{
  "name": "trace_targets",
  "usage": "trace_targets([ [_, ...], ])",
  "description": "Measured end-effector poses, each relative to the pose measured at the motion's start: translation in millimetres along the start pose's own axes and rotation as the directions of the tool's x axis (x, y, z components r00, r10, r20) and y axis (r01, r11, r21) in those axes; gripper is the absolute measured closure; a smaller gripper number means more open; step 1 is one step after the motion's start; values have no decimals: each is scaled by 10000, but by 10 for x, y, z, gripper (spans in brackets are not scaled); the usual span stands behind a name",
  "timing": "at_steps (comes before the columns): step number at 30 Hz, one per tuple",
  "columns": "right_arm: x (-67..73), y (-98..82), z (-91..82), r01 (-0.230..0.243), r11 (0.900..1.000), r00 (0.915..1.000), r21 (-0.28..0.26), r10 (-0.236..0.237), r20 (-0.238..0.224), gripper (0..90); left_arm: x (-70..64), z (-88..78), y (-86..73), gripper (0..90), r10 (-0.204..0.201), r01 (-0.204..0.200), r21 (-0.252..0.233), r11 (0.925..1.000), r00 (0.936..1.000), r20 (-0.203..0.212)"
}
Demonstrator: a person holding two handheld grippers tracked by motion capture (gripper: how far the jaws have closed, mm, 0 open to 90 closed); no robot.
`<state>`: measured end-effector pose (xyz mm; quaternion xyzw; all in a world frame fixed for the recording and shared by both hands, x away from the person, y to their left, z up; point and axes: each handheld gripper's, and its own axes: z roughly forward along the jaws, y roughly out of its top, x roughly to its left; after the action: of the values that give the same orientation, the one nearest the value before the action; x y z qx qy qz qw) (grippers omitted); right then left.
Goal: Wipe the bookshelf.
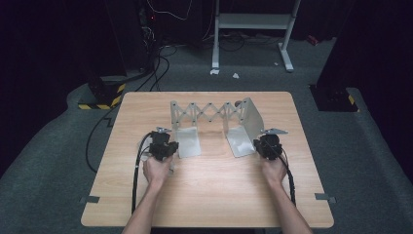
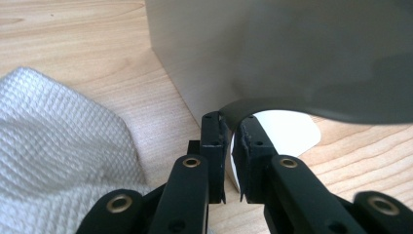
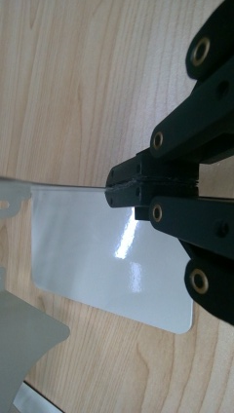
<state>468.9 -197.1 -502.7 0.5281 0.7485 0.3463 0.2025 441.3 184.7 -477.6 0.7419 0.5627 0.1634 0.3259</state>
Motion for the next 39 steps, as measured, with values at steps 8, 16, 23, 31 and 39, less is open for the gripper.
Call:
trace_targets([
  [8, -14, -16, -19, -398, 9992, 9984, -53, 400, 401, 900, 124, 74, 174, 850, 411, -411, 374, 9985, 9992, 8],
  [16, 14, 18, 11, -697, 9976, 9948, -38, 698, 748, 900, 213, 141, 316, 863, 574, -572, 584, 9967, 9984, -14],
  [23, 45, 84, 81, -860, 9963, 9923, -39, 860, 897, 899, 254, 217, 425, 866, 839, -841, 663, 9942, 9965, 61],
  [31, 53, 96, 107, -753, 9971, 9932, -89, 758, 882, 894, 289, 245, 458, 865, 844, -855, 671, 9941, 9962, 193],
  [39, 63, 90, 110, -582, 9983, 9956, -5, 581, 731, 851, 321, 195, 440, 801, 635, -653, 871, 9941, 9977, 229],
])
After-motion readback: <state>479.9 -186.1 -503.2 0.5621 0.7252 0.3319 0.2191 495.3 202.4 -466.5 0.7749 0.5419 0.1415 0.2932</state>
